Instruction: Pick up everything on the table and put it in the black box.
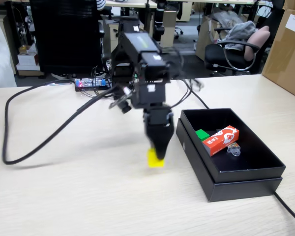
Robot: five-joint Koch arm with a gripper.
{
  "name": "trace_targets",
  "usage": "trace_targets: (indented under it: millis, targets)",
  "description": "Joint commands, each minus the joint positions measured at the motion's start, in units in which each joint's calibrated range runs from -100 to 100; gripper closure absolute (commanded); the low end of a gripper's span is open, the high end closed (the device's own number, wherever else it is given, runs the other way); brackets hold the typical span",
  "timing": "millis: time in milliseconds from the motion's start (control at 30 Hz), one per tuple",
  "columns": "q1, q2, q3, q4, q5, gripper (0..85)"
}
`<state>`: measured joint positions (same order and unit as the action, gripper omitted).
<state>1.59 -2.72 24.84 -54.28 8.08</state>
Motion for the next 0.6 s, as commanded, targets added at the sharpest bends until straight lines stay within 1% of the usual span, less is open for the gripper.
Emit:
trace_targets:
  millis: [0,133,233,300,467,567]
  targets:
    - [2.3,-10.99,7.07,-2.35,0.88,81.0]
    - [6.79,-17.18,11.7,-8.14,2.0,81.0]
    - [10.7,-20.63,11.24,-8.83,2.64,81.0]
    - [12.36,-20.97,10.79,-8.83,2.78,81.0]
    - [14.41,-18.56,9.07,-8.83,3.22,81.0]
    - [14.65,-14.89,6.35,-7.8,3.52,80.9]
